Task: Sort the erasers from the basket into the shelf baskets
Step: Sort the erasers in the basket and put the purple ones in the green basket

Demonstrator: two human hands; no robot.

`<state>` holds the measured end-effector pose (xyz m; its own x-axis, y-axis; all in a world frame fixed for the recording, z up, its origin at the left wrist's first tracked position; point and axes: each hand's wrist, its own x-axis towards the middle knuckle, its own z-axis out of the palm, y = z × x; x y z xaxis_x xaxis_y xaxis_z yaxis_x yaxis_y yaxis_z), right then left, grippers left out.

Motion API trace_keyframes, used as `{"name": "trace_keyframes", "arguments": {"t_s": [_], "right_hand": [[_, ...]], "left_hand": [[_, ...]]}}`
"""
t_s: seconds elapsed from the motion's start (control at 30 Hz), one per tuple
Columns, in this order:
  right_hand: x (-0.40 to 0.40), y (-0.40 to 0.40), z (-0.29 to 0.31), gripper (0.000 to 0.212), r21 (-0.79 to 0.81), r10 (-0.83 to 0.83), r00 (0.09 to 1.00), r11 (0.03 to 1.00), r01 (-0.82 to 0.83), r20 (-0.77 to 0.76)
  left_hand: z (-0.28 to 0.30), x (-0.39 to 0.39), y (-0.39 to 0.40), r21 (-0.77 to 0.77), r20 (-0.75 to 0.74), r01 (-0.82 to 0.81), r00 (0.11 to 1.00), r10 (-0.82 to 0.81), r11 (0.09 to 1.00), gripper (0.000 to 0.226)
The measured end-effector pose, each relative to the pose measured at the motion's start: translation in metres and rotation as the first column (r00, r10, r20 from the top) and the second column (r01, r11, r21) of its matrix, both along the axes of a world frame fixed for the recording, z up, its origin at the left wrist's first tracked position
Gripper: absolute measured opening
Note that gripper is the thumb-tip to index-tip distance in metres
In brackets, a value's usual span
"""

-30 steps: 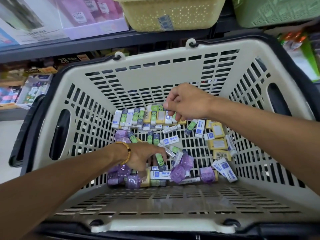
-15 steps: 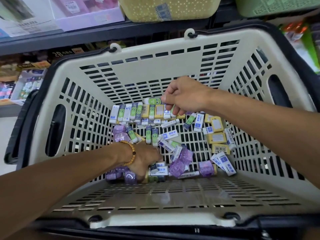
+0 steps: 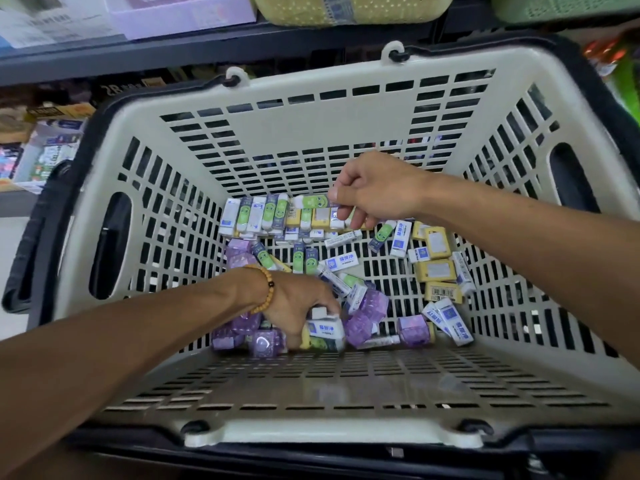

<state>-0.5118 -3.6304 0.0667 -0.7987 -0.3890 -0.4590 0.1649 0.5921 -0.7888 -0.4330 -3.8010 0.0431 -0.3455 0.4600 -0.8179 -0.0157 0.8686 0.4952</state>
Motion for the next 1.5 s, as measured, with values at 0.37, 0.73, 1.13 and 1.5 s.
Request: {"name": "trace_keyframes", "arguments": {"t_s": [0.37,0.73,1.13,1.5], "right_hand": [[-0.008,0.003,-0.005,0.017,0.005,-0.047,0.995,0.999,0.047,0.091],[-0.024,-0.057,-0.038,0.027,0.015,-0.202,0.969,0.979,0.202,0.141],[0.001,-0.062,0.008,0.033,-0.263,0.114,0.989,0.961,-0.086,0.092],[-0.006,-0.034,-0.020,0.011,-0.318,-0.261,0.951,0.898,0.303,0.169]], "left_hand": [[0.043,-0.019,-0.023,0.138,0.029,-0.417,0.909,0.417,0.899,0.051],[0.058,-0.010,-0.084,0.173,0.296,-0.950,0.302,0.906,0.260,0.067],[0.060,-0.018,-0.078,0.161,0.437,-0.982,0.164,0.885,0.102,0.111],[0.066,-0.026,-0.068,0.256,0.331,-0.967,0.085,0.940,-0.003,0.062]]}}
